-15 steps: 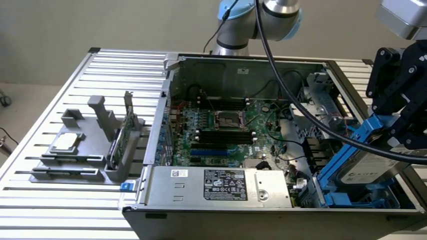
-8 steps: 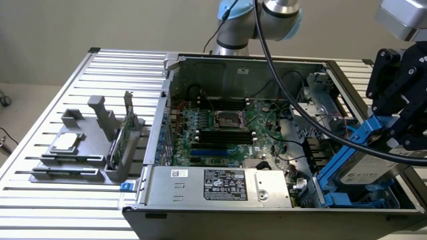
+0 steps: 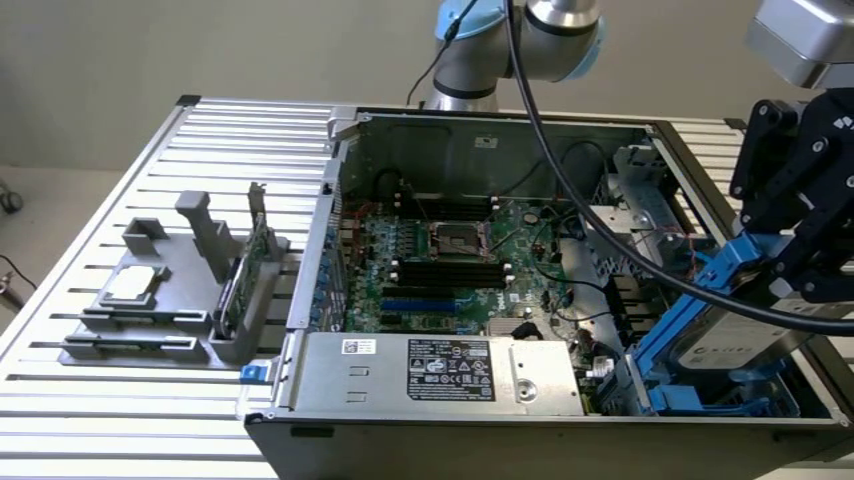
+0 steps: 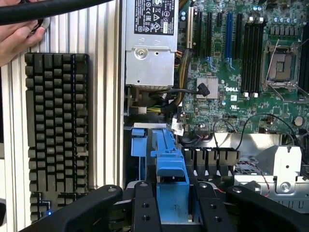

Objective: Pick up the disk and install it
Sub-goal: 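Insert the disk into the insertion slot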

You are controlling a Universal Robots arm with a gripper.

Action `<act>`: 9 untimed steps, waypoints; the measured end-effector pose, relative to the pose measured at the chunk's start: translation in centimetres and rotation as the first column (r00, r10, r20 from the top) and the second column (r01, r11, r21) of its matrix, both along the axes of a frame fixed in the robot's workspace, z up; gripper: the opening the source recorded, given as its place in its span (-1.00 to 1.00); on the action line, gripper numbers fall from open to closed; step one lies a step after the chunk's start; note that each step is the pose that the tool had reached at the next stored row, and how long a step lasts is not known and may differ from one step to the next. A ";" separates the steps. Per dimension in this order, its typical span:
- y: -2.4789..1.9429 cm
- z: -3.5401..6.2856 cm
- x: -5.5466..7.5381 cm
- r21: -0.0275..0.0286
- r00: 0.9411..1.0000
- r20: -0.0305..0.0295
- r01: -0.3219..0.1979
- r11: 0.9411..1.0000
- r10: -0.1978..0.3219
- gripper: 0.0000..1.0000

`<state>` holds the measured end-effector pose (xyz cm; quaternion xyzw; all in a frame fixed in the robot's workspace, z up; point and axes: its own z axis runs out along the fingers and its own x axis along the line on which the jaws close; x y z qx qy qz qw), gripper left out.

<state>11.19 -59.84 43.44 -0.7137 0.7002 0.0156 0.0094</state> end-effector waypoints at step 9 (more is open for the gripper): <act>-0.42 -0.54 0.0 0.011 1.000 0.000 0.000 1.000 0.000 -0.35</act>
